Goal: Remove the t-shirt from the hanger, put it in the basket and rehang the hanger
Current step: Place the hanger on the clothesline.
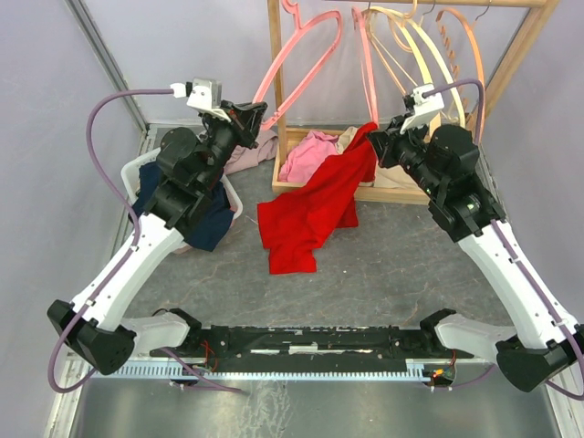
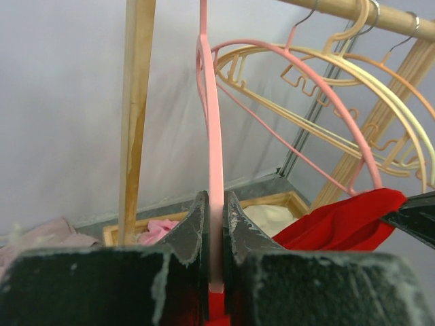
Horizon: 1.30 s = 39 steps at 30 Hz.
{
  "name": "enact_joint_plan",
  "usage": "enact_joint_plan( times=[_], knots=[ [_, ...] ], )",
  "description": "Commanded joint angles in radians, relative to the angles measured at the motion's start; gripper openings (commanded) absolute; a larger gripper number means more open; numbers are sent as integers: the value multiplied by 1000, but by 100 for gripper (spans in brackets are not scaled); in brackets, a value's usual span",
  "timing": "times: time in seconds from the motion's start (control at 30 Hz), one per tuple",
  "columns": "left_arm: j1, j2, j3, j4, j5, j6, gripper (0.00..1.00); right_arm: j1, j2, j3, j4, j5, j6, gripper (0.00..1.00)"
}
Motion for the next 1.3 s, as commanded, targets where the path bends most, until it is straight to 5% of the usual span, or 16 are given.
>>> enact_joint_plan(
  times=[0.0, 0.4, 0.43, 0.5, 0.67, 1.03, 1.27],
  knots=[
    [3, 8, 60, 20, -43, 38, 3, 5, -35, 2, 39, -10, 9, 1],
    [3, 37, 80, -72, -53, 18, 7, 17, -25, 4, 34, -17, 16, 1],
    [3, 34, 76, -84, -50, 15, 16, 20, -24, 5, 32, -17, 17, 1],
    [3, 20, 57, -92, -48, 3, 49, 25, -19, 6, 32, -16, 17, 1],
    [3, -65, -18, -77, -38, -16, 97, 45, -14, 16, 24, -7, 13, 1],
    [3, -357, -296, 27, 79, -59, 99, 102, -18, 86, 12, 1, -1, 1],
    [1, -354, -492, 113, 161, -128, 99, 108, -10, 213, 32, -52, 24, 1]
  ],
)
